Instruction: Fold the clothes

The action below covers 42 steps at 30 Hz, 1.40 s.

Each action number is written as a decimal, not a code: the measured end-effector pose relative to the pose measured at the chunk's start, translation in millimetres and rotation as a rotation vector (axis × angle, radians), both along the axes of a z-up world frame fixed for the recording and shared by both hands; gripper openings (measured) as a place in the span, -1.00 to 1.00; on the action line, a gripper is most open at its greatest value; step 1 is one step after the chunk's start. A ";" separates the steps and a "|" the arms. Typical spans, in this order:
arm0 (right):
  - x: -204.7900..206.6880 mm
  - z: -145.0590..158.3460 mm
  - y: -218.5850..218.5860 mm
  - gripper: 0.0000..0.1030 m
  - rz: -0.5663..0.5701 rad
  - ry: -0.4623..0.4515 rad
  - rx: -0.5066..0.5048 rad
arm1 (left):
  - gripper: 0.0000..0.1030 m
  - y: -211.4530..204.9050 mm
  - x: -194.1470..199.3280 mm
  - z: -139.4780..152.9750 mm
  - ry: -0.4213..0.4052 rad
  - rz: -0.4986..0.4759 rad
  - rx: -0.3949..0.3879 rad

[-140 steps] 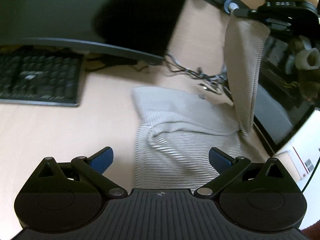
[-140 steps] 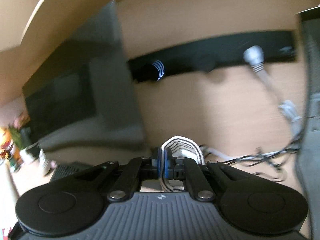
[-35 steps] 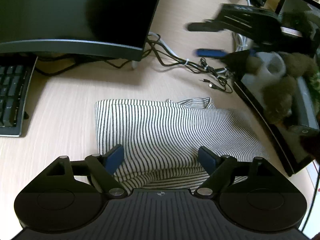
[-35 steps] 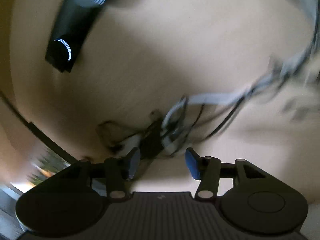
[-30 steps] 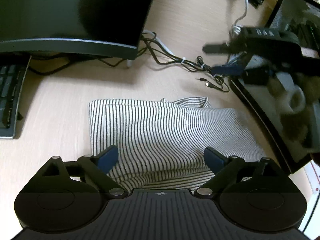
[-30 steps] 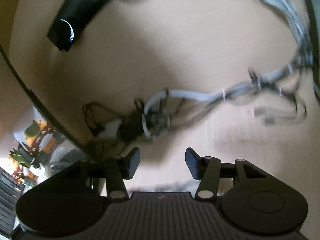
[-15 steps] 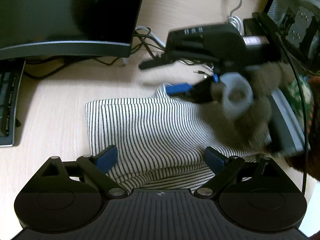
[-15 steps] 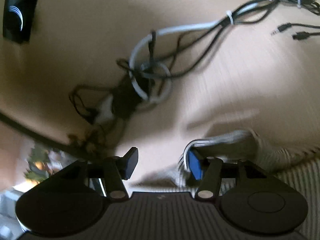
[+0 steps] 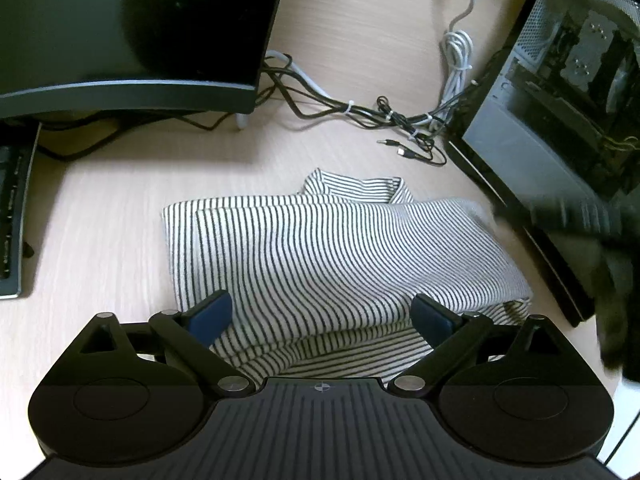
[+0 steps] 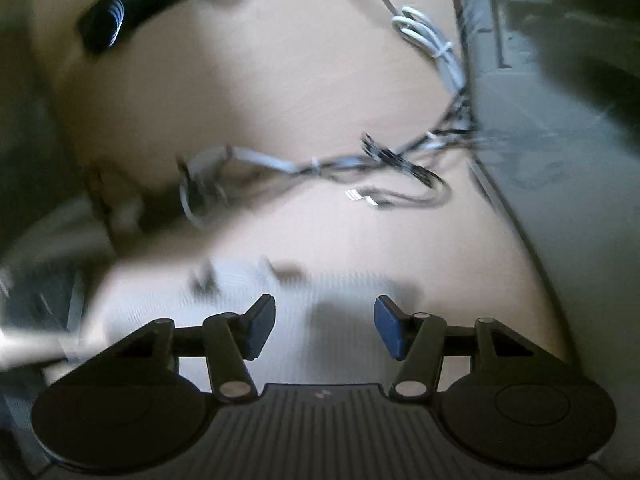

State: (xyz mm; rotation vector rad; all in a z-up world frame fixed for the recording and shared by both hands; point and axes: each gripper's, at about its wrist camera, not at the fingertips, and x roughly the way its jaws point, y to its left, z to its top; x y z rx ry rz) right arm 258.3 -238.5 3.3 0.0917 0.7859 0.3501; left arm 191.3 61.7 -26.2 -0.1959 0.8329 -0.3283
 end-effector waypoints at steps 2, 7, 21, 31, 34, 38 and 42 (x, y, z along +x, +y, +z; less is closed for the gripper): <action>-3.6 -12.7 1.1 0.08 -0.004 0.039 -0.014 | 0.94 -2.4 1.7 0.5 0.001 0.004 0.007; 23.7 -35.8 18.0 0.09 0.002 0.072 -0.012 | 0.94 -7.1 14.9 0.2 0.007 -0.002 0.032; 27.3 11.6 26.1 0.11 0.091 -0.082 -0.103 | 0.94 -14.2 25.2 -2.1 -0.007 0.021 0.046; 53.1 -25.4 33.7 -0.05 0.089 0.038 -0.100 | 0.94 -5.2 24.7 2.5 0.014 0.027 0.020; 56.2 2.1 36.0 -0.05 0.110 0.003 -0.075 | 0.94 -2.2 23.9 6.3 0.028 0.053 0.003; 79.6 21.2 59.4 -0.06 0.161 -0.053 -0.047 | 0.94 2.3 19.8 14.9 0.041 0.119 -0.027; 119.5 3.8 87.3 -0.06 0.203 0.023 -0.030 | 0.94 10.4 9.0 26.9 0.031 0.156 -0.040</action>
